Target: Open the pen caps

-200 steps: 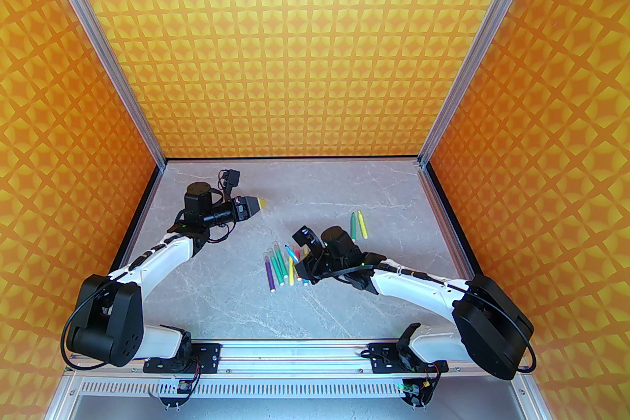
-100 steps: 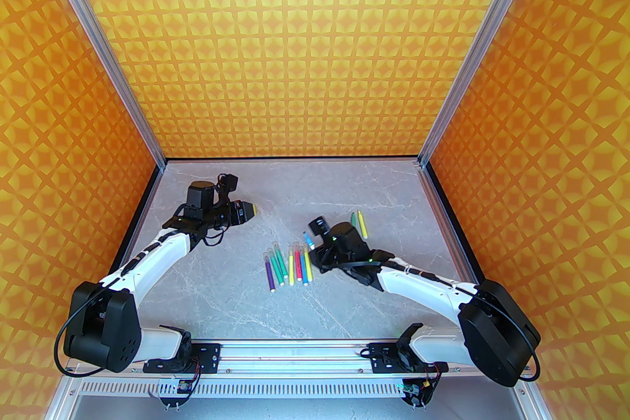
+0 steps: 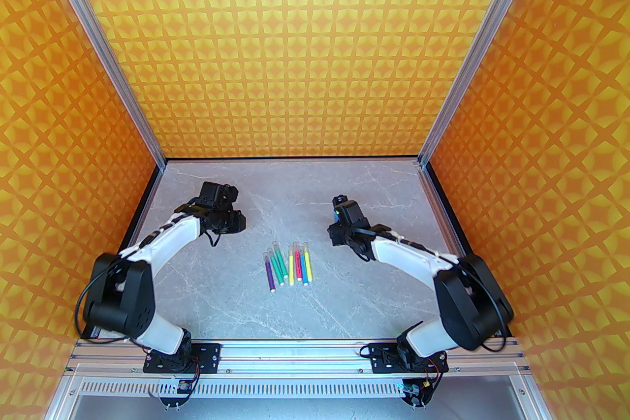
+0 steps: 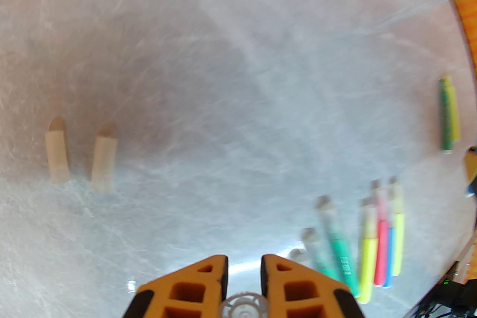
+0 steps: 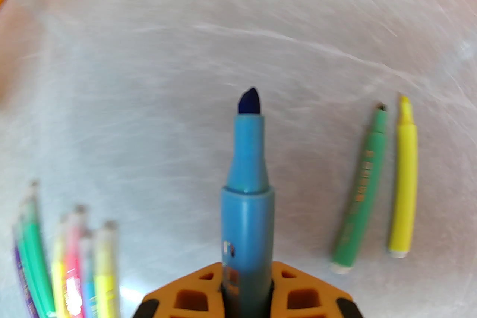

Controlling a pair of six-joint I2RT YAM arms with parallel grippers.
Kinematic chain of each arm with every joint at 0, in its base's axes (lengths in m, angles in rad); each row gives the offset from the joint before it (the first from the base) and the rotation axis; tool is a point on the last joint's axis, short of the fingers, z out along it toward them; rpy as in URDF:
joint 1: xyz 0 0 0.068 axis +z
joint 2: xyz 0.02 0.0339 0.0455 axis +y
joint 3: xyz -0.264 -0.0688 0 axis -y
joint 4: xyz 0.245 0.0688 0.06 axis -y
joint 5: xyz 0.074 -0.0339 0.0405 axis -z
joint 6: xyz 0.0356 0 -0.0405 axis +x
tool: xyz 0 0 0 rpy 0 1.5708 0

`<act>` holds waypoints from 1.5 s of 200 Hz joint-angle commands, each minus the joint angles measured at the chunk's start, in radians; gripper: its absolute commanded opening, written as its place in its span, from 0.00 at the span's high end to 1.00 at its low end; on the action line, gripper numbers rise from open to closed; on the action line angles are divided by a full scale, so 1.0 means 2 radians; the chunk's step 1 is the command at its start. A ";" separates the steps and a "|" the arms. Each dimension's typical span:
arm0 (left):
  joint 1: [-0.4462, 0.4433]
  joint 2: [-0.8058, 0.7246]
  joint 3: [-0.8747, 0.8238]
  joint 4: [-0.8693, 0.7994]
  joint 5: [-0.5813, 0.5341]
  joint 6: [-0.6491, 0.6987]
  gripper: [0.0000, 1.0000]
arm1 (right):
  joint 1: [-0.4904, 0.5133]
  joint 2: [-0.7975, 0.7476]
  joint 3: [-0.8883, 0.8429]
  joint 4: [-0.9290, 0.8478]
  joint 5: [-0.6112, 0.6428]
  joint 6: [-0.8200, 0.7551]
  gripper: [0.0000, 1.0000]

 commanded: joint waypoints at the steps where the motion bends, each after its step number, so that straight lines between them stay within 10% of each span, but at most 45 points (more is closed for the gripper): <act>1: 0.001 0.028 0.027 -0.037 -0.038 0.021 1.00 | -0.006 0.023 0.027 -0.027 0.040 0.018 1.00; 300: 0.001 0.141 0.090 -0.068 -0.098 0.036 0.71 | -0.040 0.148 0.107 -0.092 0.055 0.047 0.82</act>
